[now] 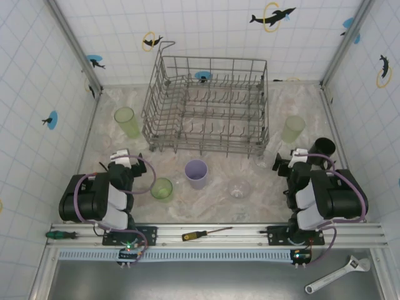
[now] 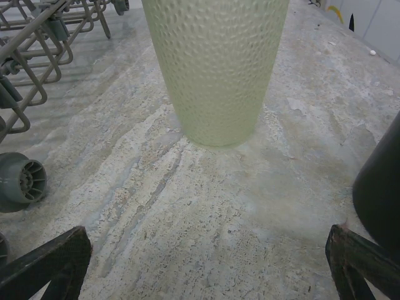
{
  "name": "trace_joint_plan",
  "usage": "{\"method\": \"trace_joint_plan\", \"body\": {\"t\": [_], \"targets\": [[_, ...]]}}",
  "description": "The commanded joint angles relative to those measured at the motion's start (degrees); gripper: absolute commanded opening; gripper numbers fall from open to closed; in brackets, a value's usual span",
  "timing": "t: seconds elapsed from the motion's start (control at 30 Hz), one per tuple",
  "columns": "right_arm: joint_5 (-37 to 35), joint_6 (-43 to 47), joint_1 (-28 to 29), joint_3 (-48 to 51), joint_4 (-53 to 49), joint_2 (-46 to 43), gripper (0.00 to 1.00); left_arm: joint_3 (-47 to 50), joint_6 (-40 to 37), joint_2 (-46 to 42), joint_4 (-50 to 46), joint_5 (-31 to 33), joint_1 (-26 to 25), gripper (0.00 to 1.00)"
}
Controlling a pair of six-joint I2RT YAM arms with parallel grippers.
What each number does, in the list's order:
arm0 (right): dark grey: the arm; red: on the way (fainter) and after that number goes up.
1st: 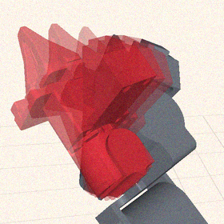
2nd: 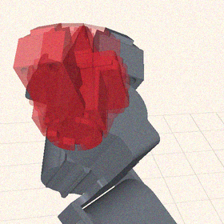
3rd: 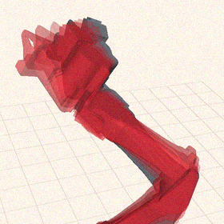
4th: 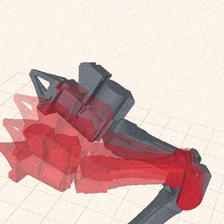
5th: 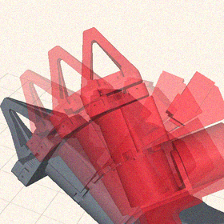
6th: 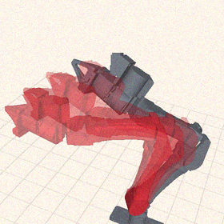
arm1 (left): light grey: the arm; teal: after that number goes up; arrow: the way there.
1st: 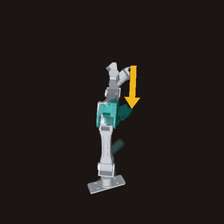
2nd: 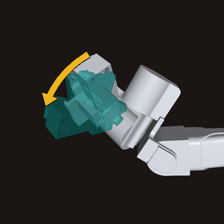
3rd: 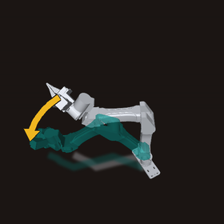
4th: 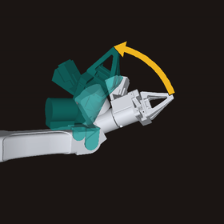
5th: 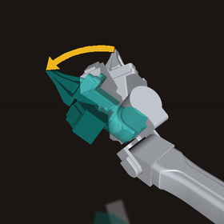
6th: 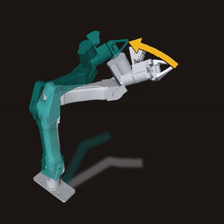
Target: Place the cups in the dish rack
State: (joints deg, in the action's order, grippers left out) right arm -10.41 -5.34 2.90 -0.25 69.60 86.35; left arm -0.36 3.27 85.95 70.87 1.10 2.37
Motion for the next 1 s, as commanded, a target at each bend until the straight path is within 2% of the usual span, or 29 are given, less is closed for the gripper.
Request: {"method": "trace_joint_plan", "body": {"t": [0.0, 0.7, 0.97], "targets": [[-0.2, 0.6, 0.0, 0.5, 3.2, 0.6, 1.00, 0.0, 1.1, 0.6, 1.4, 0.6, 0.4, 0.98], [-0.3, 0.7, 0.1, 0.7, 3.3, 0.5, 1.00, 0.1, 0.9, 0.5, 1.5, 0.9, 0.3, 0.98], [-4.9, 1.0, 1.8, 1.1, 3.2, -0.6, 1.00, -1.7, 1.8, -1.2, -2.8, 5.4, -0.4, 0.98]]}}
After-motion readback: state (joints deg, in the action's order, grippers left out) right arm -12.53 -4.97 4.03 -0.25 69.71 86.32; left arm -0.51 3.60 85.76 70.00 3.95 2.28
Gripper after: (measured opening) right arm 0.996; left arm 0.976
